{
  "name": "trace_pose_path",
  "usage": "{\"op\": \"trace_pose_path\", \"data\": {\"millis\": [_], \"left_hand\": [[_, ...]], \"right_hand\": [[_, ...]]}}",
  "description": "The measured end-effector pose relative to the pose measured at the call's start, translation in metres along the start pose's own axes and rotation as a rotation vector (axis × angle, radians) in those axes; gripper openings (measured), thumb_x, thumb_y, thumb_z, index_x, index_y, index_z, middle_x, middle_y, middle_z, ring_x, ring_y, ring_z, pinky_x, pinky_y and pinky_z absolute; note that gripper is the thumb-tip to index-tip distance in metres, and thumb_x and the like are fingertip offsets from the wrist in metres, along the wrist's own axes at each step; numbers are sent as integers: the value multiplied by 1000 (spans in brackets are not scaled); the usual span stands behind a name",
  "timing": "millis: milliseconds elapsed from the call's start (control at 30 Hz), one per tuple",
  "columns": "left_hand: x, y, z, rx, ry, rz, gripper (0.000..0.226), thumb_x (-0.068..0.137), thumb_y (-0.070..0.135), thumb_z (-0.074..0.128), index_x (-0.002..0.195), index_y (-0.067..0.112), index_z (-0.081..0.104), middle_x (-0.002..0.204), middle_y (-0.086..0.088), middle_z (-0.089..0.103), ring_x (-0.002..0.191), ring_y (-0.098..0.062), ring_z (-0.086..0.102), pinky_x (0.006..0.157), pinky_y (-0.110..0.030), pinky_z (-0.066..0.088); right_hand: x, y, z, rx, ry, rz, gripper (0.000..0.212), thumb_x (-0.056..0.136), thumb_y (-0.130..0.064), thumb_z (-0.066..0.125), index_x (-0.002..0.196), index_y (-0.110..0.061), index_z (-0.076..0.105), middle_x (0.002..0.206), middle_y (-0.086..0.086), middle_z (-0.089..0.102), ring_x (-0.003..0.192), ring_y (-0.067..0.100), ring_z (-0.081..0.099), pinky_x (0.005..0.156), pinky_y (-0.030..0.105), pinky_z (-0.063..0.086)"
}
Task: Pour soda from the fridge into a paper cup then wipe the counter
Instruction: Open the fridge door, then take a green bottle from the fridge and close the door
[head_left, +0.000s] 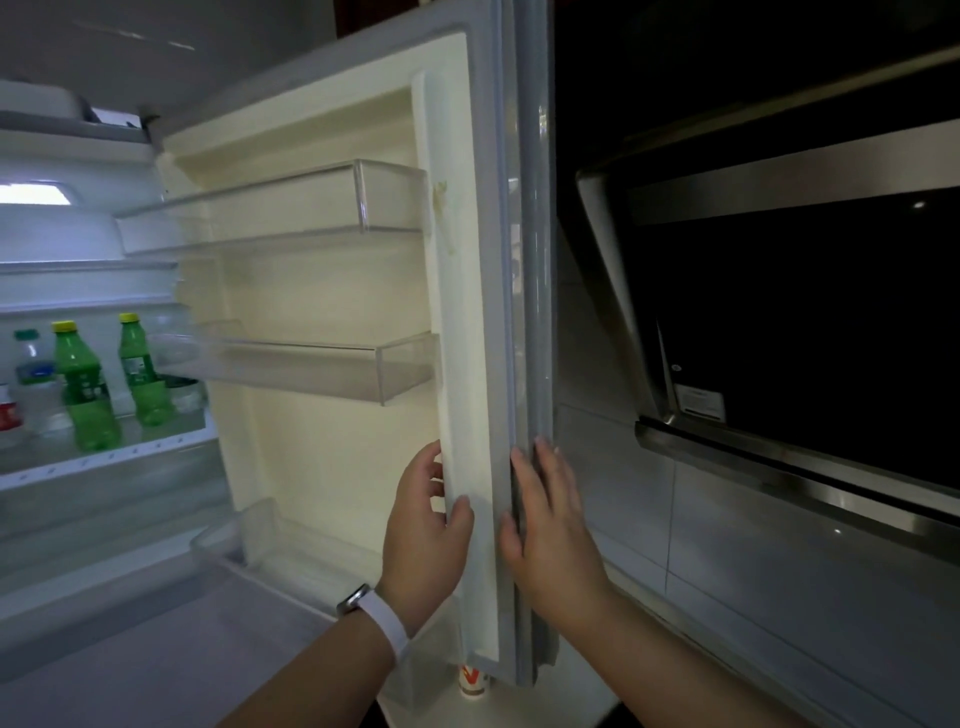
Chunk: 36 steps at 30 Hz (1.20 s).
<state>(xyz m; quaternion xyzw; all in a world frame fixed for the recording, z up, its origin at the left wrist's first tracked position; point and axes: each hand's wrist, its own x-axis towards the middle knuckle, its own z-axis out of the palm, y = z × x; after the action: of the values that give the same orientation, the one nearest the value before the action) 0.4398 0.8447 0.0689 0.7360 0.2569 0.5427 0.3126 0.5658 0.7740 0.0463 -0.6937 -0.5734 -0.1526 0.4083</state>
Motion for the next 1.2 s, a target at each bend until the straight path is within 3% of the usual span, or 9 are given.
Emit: {"op": "trace_pose_path", "data": {"millis": [100,200,300,500,700,800,900,1033,1200], "left_hand": [[0,3,-2,2,-13,11,59,88,7,63,112,57,40,111,15,59,95,4,58,73,-22,58],[-1,4,-10,-2,-54,2,59,87,13,66,115,58,41,107,17,59,96,-1,59,75,-22,57],[-10,-1,-27,149,-100,20,58,87,30,68,129,52,34,114,22,54,107,2,54,86,-11,47],[-26,-25,-100,497,-259,151,47,89,40,53,134,26,49,126,13,53,117,1,48,101,-16,37],[-41,-56,-220,813,-327,-108,58,82,60,41,134,35,48,136,16,49,121,-7,50,99,-19,38],[-49,-75,-280,922,-308,-270,47,89,53,51,134,39,45,136,16,48,118,-12,52,99,-27,42],[-53,-101,-337,961,-282,-370,40,94,44,53,132,38,45,136,13,49,116,-12,53,97,-27,42],[-45,-141,-400,1039,-304,-447,41,96,43,48,135,37,44,139,11,48,122,-13,50,101,-28,40],[-23,-195,-471,1068,-360,-481,44,94,46,45,137,36,45,142,16,46,128,-7,45,103,-24,38]], "right_hand": [[0,0,-4,6,-35,20,72,97,-33,50,152,-36,4,162,-8,-5,149,17,-6,117,42,23],[-1,-7,-11,18,1,46,70,93,-34,55,149,-37,14,159,-8,3,147,22,10,112,53,34],[-2,-26,-15,86,105,58,64,86,-33,58,141,-32,25,151,-8,14,141,29,25,106,58,38],[-5,-76,7,124,184,-333,43,83,-28,53,124,-18,47,141,8,37,130,26,37,111,53,29],[14,-139,62,152,-151,-409,40,80,-34,48,113,-19,63,123,3,60,111,23,57,95,40,47],[26,-169,99,79,-362,-473,45,75,-39,44,109,-19,66,110,0,62,99,23,60,84,36,52],[37,-200,139,-7,-546,-522,52,80,-44,35,119,-20,57,119,-2,54,109,21,52,91,36,44],[54,-243,199,-36,-736,-550,38,91,-40,44,124,-21,51,123,-2,48,113,21,50,90,33,45],[80,-292,276,-63,-890,-551,39,93,-41,48,125,-19,55,126,0,51,117,22,50,92,34,44]]}}
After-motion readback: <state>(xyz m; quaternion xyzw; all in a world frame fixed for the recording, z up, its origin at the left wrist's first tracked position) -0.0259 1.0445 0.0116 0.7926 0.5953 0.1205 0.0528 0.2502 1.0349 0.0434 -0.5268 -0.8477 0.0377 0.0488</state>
